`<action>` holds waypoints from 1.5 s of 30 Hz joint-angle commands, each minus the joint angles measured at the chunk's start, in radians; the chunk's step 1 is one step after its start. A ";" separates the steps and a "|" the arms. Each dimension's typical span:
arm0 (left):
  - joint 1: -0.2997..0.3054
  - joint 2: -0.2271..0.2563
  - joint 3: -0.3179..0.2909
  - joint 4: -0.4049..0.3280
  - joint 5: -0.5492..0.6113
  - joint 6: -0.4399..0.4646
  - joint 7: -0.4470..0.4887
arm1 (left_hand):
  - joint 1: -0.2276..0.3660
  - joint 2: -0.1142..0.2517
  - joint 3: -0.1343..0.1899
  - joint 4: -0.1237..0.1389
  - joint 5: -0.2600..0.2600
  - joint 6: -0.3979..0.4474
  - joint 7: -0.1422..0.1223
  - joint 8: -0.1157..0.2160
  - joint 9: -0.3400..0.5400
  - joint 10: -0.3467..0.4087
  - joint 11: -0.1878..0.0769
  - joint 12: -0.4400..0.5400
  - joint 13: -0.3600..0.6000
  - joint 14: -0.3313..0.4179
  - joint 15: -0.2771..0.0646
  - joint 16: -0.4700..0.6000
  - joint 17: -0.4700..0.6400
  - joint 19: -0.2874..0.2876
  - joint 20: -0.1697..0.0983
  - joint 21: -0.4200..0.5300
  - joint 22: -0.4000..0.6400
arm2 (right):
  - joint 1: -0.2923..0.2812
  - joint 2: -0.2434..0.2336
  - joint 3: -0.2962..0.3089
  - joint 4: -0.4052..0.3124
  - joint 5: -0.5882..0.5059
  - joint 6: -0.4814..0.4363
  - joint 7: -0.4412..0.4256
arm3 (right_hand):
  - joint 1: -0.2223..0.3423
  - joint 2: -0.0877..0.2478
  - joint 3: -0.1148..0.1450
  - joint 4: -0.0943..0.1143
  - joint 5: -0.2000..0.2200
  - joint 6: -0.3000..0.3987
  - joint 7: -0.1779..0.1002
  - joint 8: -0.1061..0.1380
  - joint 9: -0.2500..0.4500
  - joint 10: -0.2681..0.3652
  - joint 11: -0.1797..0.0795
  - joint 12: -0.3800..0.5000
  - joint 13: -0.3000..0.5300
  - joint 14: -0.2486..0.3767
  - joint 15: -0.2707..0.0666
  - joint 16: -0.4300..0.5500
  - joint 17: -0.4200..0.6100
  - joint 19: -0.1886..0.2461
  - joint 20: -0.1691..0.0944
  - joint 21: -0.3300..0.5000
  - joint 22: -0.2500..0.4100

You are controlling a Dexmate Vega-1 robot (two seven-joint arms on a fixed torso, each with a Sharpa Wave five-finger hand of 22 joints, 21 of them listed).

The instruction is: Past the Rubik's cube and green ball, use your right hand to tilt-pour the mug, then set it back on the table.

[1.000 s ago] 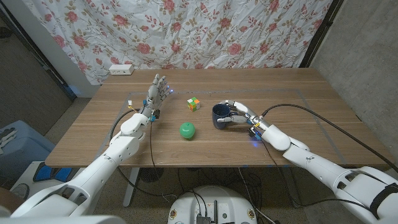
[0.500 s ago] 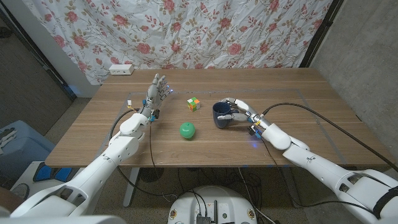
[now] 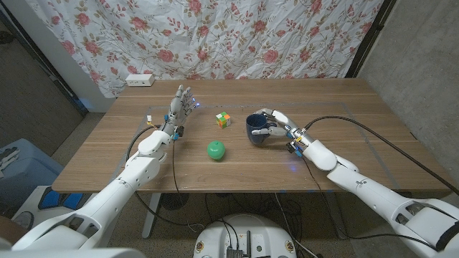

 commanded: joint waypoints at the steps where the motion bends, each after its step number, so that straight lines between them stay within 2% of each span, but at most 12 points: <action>1: -0.001 -0.001 0.001 0.001 0.001 0.001 0.000 | -0.003 0.118 0.006 0.001 0.004 -0.002 -0.007 0.006 0.003 -0.002 -0.006 0.005 0.005 0.007 -0.004 0.005 0.005 0.009 0.000 0.006 0.003 | -0.021 -0.034 0.029 -0.083 -0.035 -0.036 -0.023 | 0.151 0.139 0.040 0.022 -0.004 0.211 -0.188 0.015 0.003 0.177 -0.168 0.009 0.006 0.070 -0.218 0.007 0.005 0.012 -0.082 0.007 0.006; 9: -0.001 -0.001 0.001 0.001 0.001 0.001 0.001 | -0.003 0.118 0.006 0.001 0.004 -0.002 -0.007 0.006 0.003 -0.002 -0.006 0.004 0.005 0.008 -0.004 0.005 0.005 0.009 0.000 0.006 0.003 | -0.026 -0.061 0.044 -0.133 -0.052 -0.065 -0.025 | 0.169 0.143 0.042 0.022 -0.007 0.221 -0.189 0.020 0.002 0.198 -0.167 0.011 0.007 0.082 -0.217 0.013 0.012 0.021 -0.087 0.009 0.006; 30: -0.001 -0.001 0.001 0.002 0.001 0.000 0.001 | -0.003 0.118 0.006 0.001 0.004 -0.002 -0.007 0.006 0.003 -0.003 -0.005 0.004 0.005 0.007 -0.004 0.005 0.005 0.009 -0.001 0.006 0.003 | 0.011 -0.140 0.055 -0.247 -0.075 -0.172 0.062 | 0.196 0.154 0.044 0.025 -0.008 0.245 -0.187 0.033 0.002 0.223 -0.167 0.011 0.013 0.099 -0.219 0.017 0.017 0.040 -0.084 0.013 0.007; 32: -0.001 -0.001 0.001 0.002 0.001 0.000 0.001 | -0.003 0.118 0.006 0.001 0.004 -0.002 -0.007 0.006 0.003 -0.003 -0.008 0.004 0.005 0.007 -0.004 0.005 0.005 0.009 -0.001 0.006 0.003 | 0.016 -0.151 0.054 -0.261 -0.079 -0.186 0.076 | 0.204 0.156 0.044 0.025 -0.008 0.245 -0.187 0.034 0.002 0.227 -0.167 0.010 0.015 0.105 -0.219 0.017 0.017 0.043 -0.099 0.013 0.007; 45: 0.000 -0.001 0.001 0.002 0.001 0.000 0.000 | -0.003 0.119 0.006 0.001 0.004 -0.002 -0.008 0.006 0.003 -0.003 -0.007 0.004 0.005 0.008 -0.004 0.005 0.005 0.009 0.000 0.006 0.003 | 0.024 -0.222 0.062 -0.373 -0.124 -0.291 0.128 | 0.206 0.168 0.042 0.032 -0.009 0.257 -0.190 0.042 0.002 0.247 -0.167 0.014 0.024 0.116 -0.218 0.016 0.020 0.049 -0.106 0.014 0.007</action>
